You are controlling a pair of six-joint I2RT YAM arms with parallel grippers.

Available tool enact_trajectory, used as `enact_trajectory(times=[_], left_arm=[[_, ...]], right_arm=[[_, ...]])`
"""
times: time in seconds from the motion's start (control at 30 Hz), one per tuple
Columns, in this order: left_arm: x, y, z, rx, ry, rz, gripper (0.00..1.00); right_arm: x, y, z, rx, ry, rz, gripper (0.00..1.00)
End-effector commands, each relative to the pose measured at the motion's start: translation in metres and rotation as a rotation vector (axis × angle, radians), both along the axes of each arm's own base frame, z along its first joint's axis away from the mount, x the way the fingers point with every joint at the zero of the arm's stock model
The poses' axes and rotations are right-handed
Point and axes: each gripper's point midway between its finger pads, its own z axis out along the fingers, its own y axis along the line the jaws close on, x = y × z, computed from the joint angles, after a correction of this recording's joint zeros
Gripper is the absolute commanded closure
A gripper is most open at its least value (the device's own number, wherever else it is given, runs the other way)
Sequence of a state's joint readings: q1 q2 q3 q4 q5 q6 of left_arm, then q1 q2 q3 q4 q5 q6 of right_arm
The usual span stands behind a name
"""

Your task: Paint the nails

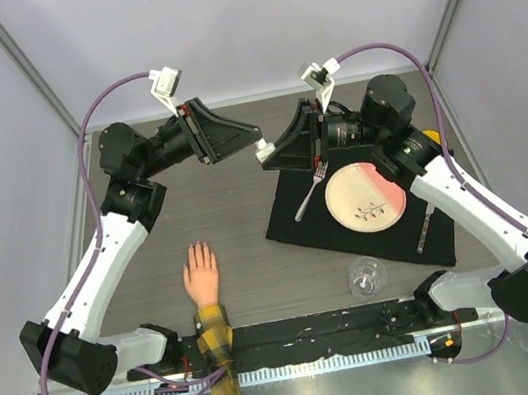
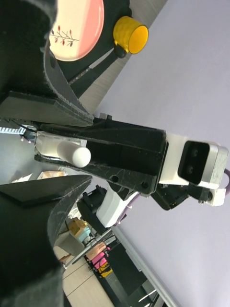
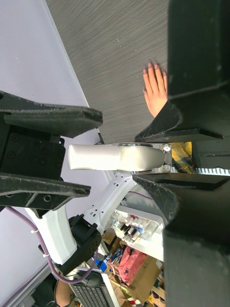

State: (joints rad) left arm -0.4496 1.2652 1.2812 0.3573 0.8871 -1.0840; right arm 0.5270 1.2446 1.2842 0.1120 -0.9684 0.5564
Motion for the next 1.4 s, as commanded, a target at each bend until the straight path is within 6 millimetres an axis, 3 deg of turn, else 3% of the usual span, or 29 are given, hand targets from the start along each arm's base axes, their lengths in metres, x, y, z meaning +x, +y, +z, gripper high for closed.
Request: enact_trajectory(times=[0.0,0.3,0.37,0.4,0.47,0.5,0.53,0.57,0.6,0.63,0.77,0.8,0.83,1.0,1.07,1.1,1.13,1.17,1.23,1.3,1.37], left_arm=[[-0.016,0.002,0.015,-0.031,-0.069,-0.057,0.54],[-0.019,-0.002,0.012,-0.013,-0.079,-0.078,0.68],[-0.017,-0.002,0.013,0.009,-0.078,-0.065,0.85],[-0.011,-0.002,0.012,0.026,-0.106,-0.03,1.0],[0.003,-0.001,-0.001,0.117,-0.046,0.064,1.0],[0.007,-0.004,-0.009,0.173,-0.022,0.122,1.0],[0.042,0.014,-0.03,0.329,0.03,0.397,1.0],[0.037,0.009,-0.04,0.413,0.054,0.472,1.0],[0.052,0.015,-0.061,0.521,0.11,0.6,1.0],[0.057,0.027,-0.058,0.577,0.132,0.706,1.0],[0.053,0.002,-0.042,0.456,0.129,0.709,1.0],[0.054,0.001,-0.048,0.446,0.137,0.711,1.0],[0.053,0.001,-0.031,0.382,0.107,0.712,1.0],[0.046,-0.009,-0.023,0.314,0.091,0.645,0.99],[0.049,-0.003,-0.015,0.271,0.094,0.64,0.81],[0.043,-0.007,-0.012,0.254,0.082,0.585,0.55],[0.042,0.0,-0.005,0.229,0.072,0.581,0.43],[0.042,0.001,-0.007,0.219,0.073,0.571,0.23],[0.037,0.008,0.008,0.158,0.04,0.539,0.16],[0.033,0.01,0.016,0.117,0.02,0.497,0.02],[0.033,0.017,0.025,0.074,-0.014,0.479,0.0]], right_arm=[[0.0,0.0,0.02,0.05,-0.069,-0.001,1.0],[0.009,0.003,0.021,0.052,-0.057,-0.025,1.0],[0.016,0.001,0.022,0.049,-0.068,-0.076,1.0],[0.023,0.0,0.015,0.023,-0.036,-0.122,1.0],[0.045,-0.006,0.01,-0.052,-0.095,-0.292,1.0],[0.07,-0.015,-0.016,-0.207,-0.072,-0.573,1.0],[0.076,-0.025,-0.001,-0.303,-0.247,-0.713,1.0],[0.083,-0.041,-0.001,-0.405,-0.307,-0.914,1.0],[0.076,-0.05,-0.001,-0.523,-0.38,-1.125,1.0],[0.074,-0.057,0.008,-0.56,-0.422,-1.197,1.0],[0.073,-0.051,-0.001,-0.631,-0.489,-1.243,1.0],[0.073,-0.049,-0.002,-0.632,-0.488,-1.235,1.0],[0.071,-0.047,0.0,-0.613,-0.491,-1.209,1.0],[0.049,-0.02,0.015,-0.418,-0.524,-0.995,1.0],[0.046,-0.02,0.017,-0.386,-0.523,-0.947,1.0],[0.044,-0.02,0.021,-0.349,-0.499,-0.927,1.0],[0.052,-0.033,0.027,-0.325,-0.48,-0.942,1.0],[0.049,-0.028,0.028,-0.295,-0.471,-0.878,1.0],[0.051,-0.03,0.032,-0.246,-0.424,-0.83,1.0],[0.054,-0.032,0.026,-0.226,-0.382,-0.744,1.0],[0.054,-0.034,0.023,-0.199,-0.359,-0.63,1.0]])
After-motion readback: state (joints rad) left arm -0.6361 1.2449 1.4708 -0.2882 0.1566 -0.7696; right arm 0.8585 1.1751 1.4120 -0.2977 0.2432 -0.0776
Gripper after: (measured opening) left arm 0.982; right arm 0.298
